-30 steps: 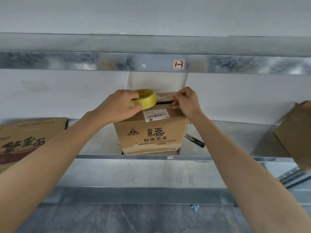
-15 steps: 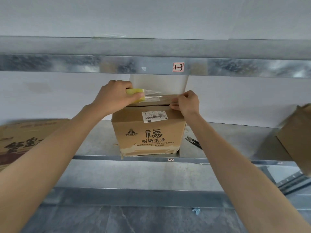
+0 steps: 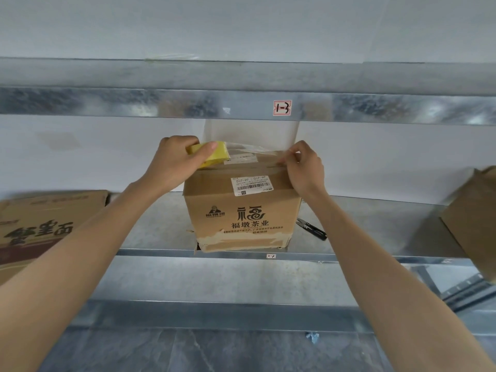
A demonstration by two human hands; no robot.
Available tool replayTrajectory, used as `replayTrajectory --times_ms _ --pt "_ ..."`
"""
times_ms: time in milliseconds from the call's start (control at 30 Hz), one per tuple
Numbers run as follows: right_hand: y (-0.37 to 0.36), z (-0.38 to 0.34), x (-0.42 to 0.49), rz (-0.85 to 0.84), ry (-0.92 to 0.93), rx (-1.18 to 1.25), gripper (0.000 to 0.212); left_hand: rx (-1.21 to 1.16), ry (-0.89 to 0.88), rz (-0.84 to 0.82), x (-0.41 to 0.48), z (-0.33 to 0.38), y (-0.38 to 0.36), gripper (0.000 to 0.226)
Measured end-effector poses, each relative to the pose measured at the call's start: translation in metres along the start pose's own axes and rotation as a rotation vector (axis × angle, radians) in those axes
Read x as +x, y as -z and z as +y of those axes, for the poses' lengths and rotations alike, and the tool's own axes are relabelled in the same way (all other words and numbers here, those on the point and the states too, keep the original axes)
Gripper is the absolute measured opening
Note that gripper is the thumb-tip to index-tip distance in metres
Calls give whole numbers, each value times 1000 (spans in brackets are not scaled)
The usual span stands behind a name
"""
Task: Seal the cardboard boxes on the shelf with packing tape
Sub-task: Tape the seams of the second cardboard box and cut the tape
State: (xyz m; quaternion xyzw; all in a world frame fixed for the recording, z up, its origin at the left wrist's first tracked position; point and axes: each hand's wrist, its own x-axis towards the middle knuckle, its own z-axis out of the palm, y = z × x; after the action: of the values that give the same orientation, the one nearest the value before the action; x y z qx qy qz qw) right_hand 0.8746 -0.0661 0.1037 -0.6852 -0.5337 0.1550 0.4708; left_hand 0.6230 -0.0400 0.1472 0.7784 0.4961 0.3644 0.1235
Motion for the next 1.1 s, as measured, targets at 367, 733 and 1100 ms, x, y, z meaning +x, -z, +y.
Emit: replayTrajectory --times_ms 367,733,1100 --pt "-12 7 3 64 -61 154 11 -153 -13 118 0 9 -7 55" --pt "-14 11 3 138 -95 196 15 -94 170 127 30 28 -12 58" --pt "5 15 6 176 -259 359 19 59 245 -46 37 53 -25 39"
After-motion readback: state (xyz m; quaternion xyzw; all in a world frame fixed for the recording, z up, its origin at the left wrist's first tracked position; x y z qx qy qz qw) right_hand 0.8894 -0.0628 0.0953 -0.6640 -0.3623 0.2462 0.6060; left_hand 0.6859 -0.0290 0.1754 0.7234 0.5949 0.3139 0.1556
